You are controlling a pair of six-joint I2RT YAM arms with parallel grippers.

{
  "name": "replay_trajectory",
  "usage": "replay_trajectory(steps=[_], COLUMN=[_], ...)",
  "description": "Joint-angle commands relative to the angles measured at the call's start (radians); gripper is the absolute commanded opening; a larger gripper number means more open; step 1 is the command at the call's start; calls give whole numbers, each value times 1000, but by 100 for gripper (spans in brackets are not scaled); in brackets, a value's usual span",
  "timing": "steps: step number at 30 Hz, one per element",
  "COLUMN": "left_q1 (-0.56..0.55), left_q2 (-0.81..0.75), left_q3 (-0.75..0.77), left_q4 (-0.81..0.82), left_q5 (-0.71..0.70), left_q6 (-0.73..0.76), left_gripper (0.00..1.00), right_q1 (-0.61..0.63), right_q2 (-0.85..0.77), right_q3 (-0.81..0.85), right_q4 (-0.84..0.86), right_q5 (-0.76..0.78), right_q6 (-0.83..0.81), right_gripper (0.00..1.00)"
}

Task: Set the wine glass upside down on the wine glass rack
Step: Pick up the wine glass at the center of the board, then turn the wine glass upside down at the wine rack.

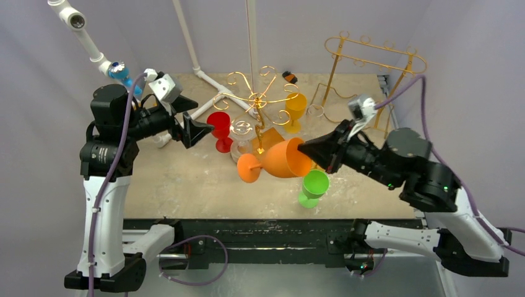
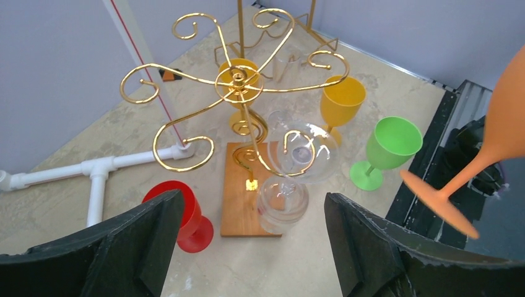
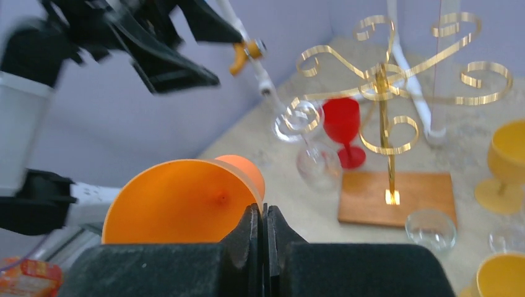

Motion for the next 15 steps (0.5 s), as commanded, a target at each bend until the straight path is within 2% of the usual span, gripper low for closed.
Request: replay_trajectory(steps=[1,4,8,15], left_q1=[-7,-6,-6,-6], left_q2=[-5,7,12,20], left_q3=[48,65,88,118], left_q4=[46,73,87,36], left_q5=[86,129,172,163], left_q6=[-137,-216,-271,-229], left_gripper=[90,92,93,96], right_q1=[4,3,3,3], right_q2=[70,144,195,212], right_q3=[183,262,280,287], right_q4=[93,124,199,259], right_q5=[-42,-2,64,119], right_q6=[-91,-148,-225,-326], right_gripper=[0,0,0,0])
